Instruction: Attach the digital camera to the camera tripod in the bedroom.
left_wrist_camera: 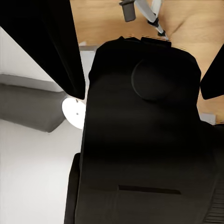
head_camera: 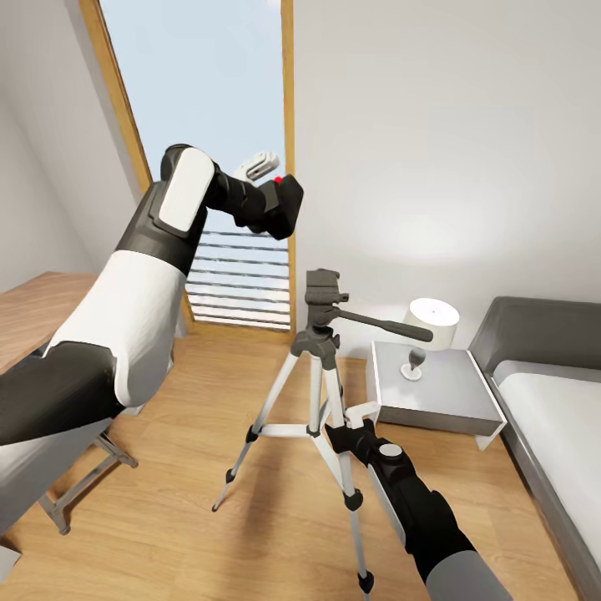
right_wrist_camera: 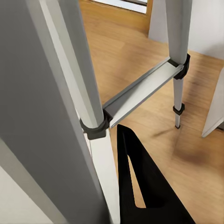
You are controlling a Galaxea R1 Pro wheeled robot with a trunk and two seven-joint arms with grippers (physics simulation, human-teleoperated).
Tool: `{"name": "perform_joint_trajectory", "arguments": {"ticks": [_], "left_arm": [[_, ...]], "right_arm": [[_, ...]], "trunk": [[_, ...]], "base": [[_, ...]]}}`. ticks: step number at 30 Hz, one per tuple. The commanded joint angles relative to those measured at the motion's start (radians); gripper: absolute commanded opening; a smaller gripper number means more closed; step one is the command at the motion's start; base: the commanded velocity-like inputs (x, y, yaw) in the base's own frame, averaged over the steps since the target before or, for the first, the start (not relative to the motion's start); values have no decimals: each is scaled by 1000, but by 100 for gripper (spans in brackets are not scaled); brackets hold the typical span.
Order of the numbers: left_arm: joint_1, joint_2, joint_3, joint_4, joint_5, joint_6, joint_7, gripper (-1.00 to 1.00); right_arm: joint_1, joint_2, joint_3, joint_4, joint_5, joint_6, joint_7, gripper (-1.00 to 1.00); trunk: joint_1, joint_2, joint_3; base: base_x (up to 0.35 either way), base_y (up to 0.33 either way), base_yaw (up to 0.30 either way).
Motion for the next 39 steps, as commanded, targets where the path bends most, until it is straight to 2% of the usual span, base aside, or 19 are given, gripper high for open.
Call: {"name": "perform_joint_trajectory", "arguments": {"ticks": [1, 3, 4, 7, 12, 14, 15, 16, 18, 19, 20, 23, 25, 27, 32, 33, 34, 36, 39], "left_arm": [[-1, 0, -6, -8, 7, 0, 6, -100], [-1, 0, -30, -19, 4, -2, 5, -100], [-1, 1, -63, -27, 3, -9, 4, -100], [-1, 3, -88, -35, 9, -25, -1, -100], [-1, 5, -101, -51, 17, -33, -39, -100], [-1, 12, -106, -56, 18, -35, -101, -100], [-1, 20, -110, -60, 19, -35, -163, -100], [-1, 39, -121, -62, 15, -37, -291, -100], [-1, 55, -132, -61, 11, -42, -390, -100], [-1, 74, -144, -55, 5, -57, -493, -100], [-1, 101, -159, -41, -7, -116, -636, -100], [-1, 122, -166, -20, -20, -213, -750, -100], [-4, 137, -171, 28, -25, -335, -849, -100], [-2, 138, -171, 61, -15, -386, -890, -100], [7, 103, -169, 124, 86, -441, -923, -100], [10, 90, -168, 146, 126, -449, -926, -100], [11, 86, -167, 156, 145, -452, -928, -100], [12, 85, -164, 170, 194, -457, -934, -100], [13, 96, -160, 162, 223, -460, -939, -100]], "right_arm": [[-1, 1, -1, -2, 4, 6, 5, -100], [-1, 1, -1, -2, 4, 6, 5, -100], [-1, 1, -1, -2, 4, 5, 5, -100], [-1, 1, -1, -2, 4, 5, 4, -100], [-1, 1, -1, -2, 4, 4, 5, -100], [-1, 2, -1, -2, 4, 5, 5, -100], [-1, 2, -1, -3, 4, 4, 5, -100], [-1, 2, -1, -3, 4, 4, 5, -100], [-1, 2, -1, -3, 4, 4, 5, -100], [-1, 2, -1, -3, 4, 4, 5, -100], [-1, 2, -1, -4, 4, 4, 5, -100], [-1, 2, -1, -3, 4, 4, 4, -100], [-1, 3, -1, -3, 4, 4, 4, -100], [-1, 3, -1, -3, 5, 4, 4, -100], [-1, 4, -1, -3, 5, 4, 3, -100], [-1, 4, -1, -3, 5, 4, 3, -100], [-1, 4, -1, -3, 5, 4, 3, -100], [-1, 4, -1, -3, 4, 4, 3, -100], [-1, 4, -1, -3, 4, 4, 3, -100]], "trunk": [[1, -2, -2], [1, -2, -2], [1, -2, -2], [1, -2, -2], [1, -2, -2], [1, -2, -2], [1, -2, -2], [1, -2, -2], [1, -2, -2], [1, -2, -2], [1, -2, -2], [1, -2, -2], [1, -2, -2], [1, -2, -2], [1, -2, -2], [1, -2, -2], [1, -2, -2], [1, -2, -2], [1, -2, -2]], "base": [[0, 0, 0], [0, 0, 0], [0, 0, 0], [0, 0, 0], [0, 0, 0], [0, 0, 0], [0, 0, 0], [0, 0, 0], [0, 0, 0], [0, 0, 0], [0, 0, 0], [0, 0, 0], [0, 0, 0], [0, 0, 0], [0, 0, 0], [0, 0, 0], [0, 0, 0], [0, 0, 0], [0, 0, 0]]}}
